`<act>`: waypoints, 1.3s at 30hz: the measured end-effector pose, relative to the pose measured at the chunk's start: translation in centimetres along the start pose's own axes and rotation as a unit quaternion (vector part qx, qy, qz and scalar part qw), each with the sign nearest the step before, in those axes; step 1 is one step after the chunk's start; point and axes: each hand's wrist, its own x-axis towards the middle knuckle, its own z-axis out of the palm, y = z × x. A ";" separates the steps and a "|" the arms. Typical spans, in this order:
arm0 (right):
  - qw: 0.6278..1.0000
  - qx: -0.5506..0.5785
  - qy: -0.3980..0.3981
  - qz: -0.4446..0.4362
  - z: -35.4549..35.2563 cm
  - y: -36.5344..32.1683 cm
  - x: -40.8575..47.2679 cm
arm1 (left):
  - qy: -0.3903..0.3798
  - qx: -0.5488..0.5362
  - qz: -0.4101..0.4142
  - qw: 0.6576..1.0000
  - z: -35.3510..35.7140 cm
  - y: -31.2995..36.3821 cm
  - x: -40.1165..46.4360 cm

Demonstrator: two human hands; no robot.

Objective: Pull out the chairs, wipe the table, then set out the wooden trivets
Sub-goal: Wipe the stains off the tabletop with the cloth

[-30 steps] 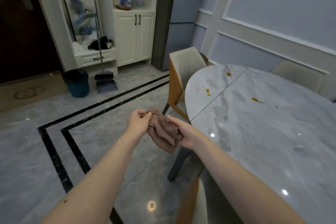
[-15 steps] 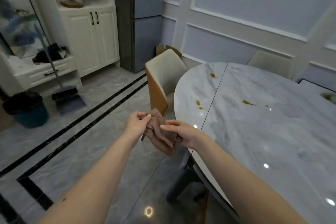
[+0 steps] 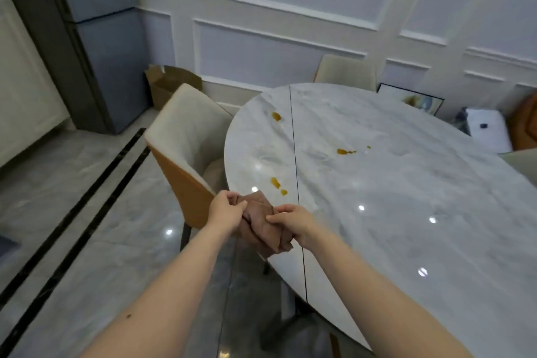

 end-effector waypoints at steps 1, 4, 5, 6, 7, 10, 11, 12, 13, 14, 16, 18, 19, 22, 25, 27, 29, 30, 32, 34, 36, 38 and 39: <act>1.000 0.009 0.015 0.006 -0.3 -0.2 1.2 | -0.012 0.006 0.000 1.000 0.6 0.4 1.4; 0.999 0.017 0.038 0.030 -1.1 -0.9 4.8 | -0.043 0.008 -0.011 0.999 2.5 1.3 5.6; 0.998 0.020 0.045 0.033 -1.3 -1.1 5.9 | -0.052 0.008 -0.016 0.998 3.0 1.7 6.8; 0.998 0.025 0.052 0.034 -1.6 -1.5 7.2 | -0.061 0.013 -0.017 0.998 3.7 2.0 8.1; 0.997 0.028 0.060 0.037 -2.0 -1.8 8.5 | -0.071 0.025 -0.017 0.997 4.4 2.3 9.5; 0.995 0.013 0.077 0.058 -2.7 -2.5 11.2 | -0.090 0.057 -0.012 0.994 5.7 2.8 12.4; 0.994 0.017 0.082 0.072 -2.8 -2.5 12.0 | -0.096 0.066 -0.009 0.993 6.2 2.7 13.3; 0.992 0.025 0.088 0.085 -2.9 -2.5 12.7 | -0.099 0.076 -0.006 0.992 6.6 2.5 14.1; 0.990 0.032 0.098 0.100 -3.0 -2.4 13.3 | -0.102 0.084 -0.004 0.991 6.9 2.3 15.0; 0.988 0.038 0.104 0.109 -3.0 -2.3 13.8 | -0.103 0.089 0.001 0.991 7.3 2.1 15.6; 0.983 0.049 0.124 0.130 -3.1 -2.0 14.8 | -0.118 0.101 0.011 0.988 8.3 1.9 17.1; 0.977 0.067 0.144 0.141 -3.0 -1.8 14.9 | -0.135 0.109 0.039 0.984 9.3 2.1 17.8; 0.973 0.077 0.159 0.146 -3.1 -1.6 15.2 | -0.147 0.110 0.060 0.981 9.9 2.3 18.3; 0.952 0.129 0.229 0.156 -2.9 -1.6 15.3 | -0.191 0.106 0.114 0.969 11.7 3.1 19.6; 0.927 0.196 0.260 0.184 -2.2 -1.3 14.3 | -0.249 0.102 0.145 0.952 12.9 3.3 20.5; 0.930 0.118 0.286 0.197 -1.4 -0.7 13.6 | -0.274 0.113 0.169 0.940 12.7 2.6 21.6; 0.920 -0.079 0.344 0.169 -0.6 0.9 13.2 | -0.265 0.164 0.214 0.926 11.6 1.3 23.1; 0.902 -0.176 0.372 0.129 0.0 1.7 13.4 | -0.248 0.196 0.237 0.919 11.0 0.5 23.9; 0.867 -0.297 0.399 0.036 1.5 2.4 14.5 | -0.210 0.278 0.292 0.890 9.7 -1.0 25.6; 0.862 -0.339 0.378 -0.005 2.9 2.9 16.2 | -0.191 0.387 0.321 0.843 8.9 -2.1 27.0; 0.872 -0.357 0.334 0.013 4.4 3.4 18.2 | -0.181 0.457 0.326 0.808 8.4 -3.6 28.7; 0.857 -0.379 0.348 0.039 5.4 4.0 19.7 | -0.158 0.471 0.331 0.802 8.2 -4.8 30.0; 0.842 -0.393 0.366 0.053 5.9 4.3 20.5 | -0.146 0.471 0.331 0.805 8.2 -5.2 30.5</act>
